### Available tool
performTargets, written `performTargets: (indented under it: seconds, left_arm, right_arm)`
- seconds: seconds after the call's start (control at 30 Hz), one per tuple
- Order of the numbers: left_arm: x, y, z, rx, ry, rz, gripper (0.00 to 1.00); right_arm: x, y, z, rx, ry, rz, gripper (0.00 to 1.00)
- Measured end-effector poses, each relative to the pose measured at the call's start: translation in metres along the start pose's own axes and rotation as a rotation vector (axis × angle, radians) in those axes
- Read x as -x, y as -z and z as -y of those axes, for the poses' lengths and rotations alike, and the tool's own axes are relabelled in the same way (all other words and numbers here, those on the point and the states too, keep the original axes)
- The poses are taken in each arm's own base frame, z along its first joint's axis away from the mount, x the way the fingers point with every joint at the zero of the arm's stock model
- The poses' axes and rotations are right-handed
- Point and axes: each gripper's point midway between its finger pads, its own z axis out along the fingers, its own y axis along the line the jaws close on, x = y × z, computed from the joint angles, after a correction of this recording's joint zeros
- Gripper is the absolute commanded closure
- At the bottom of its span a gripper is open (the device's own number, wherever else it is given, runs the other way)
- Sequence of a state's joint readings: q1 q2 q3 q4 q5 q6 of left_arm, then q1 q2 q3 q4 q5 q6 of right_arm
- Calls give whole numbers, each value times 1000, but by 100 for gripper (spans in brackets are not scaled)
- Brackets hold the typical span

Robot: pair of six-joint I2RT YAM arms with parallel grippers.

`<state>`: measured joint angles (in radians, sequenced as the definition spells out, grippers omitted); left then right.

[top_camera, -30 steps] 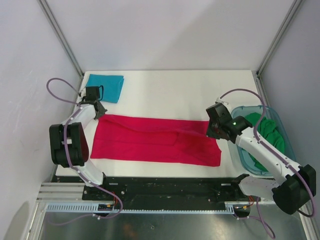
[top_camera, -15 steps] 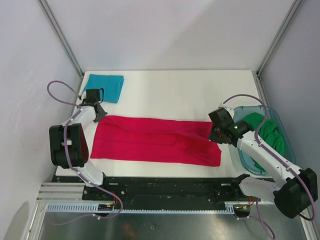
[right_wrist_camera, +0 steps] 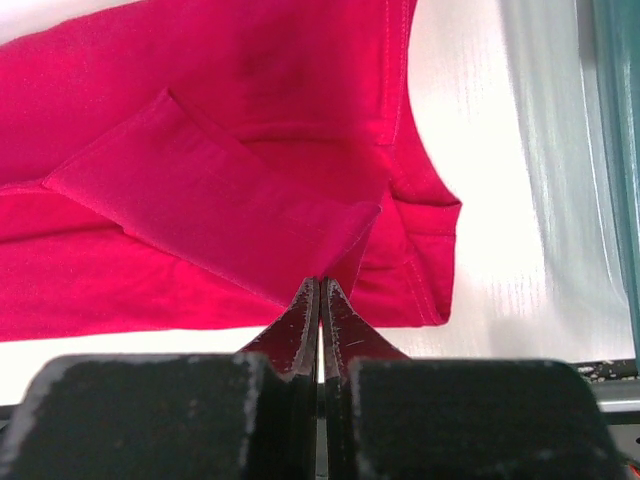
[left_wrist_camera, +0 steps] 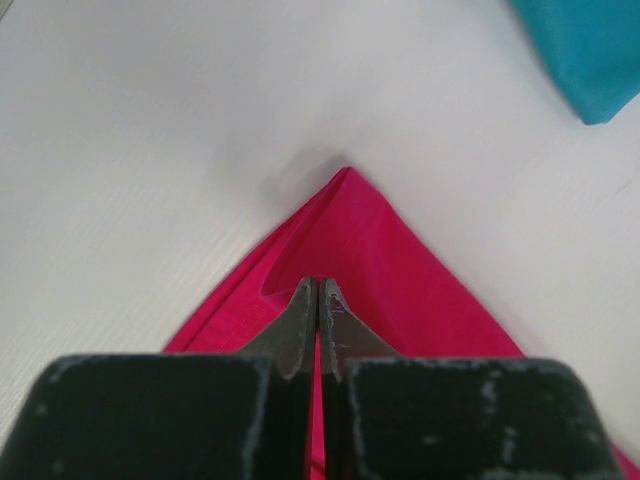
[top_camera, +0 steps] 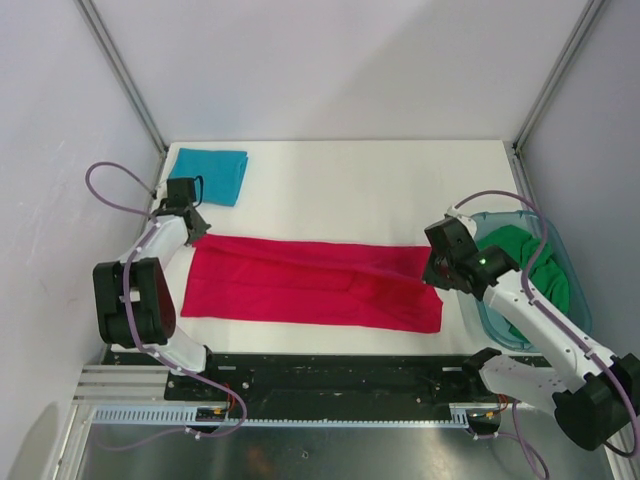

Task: Fold and stack the t-shirts
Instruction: Fold the other side of the tshirt into a rectangle

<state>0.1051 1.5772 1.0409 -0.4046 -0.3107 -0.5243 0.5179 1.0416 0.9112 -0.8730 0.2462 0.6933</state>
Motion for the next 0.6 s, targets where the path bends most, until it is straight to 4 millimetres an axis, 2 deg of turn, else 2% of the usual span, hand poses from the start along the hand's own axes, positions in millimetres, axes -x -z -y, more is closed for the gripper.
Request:
performTargets:
  seconds: [0.2, 0.47, 0.6]
  left_arm:
    - [-15, -3, -8, 18, -6, -31, 100]
    - [-38, -8, -18, 51, 6, -84, 100]
    - [-44, -11, -20, 65, 15, -104, 100]
  right_arm:
    - [-8, -1, -4, 9, 10, -15, 100]
    - [-45, -28, 14, -50, 14, -108, 100]
    - [-52, -33, 16, -58, 10, -127, 100]
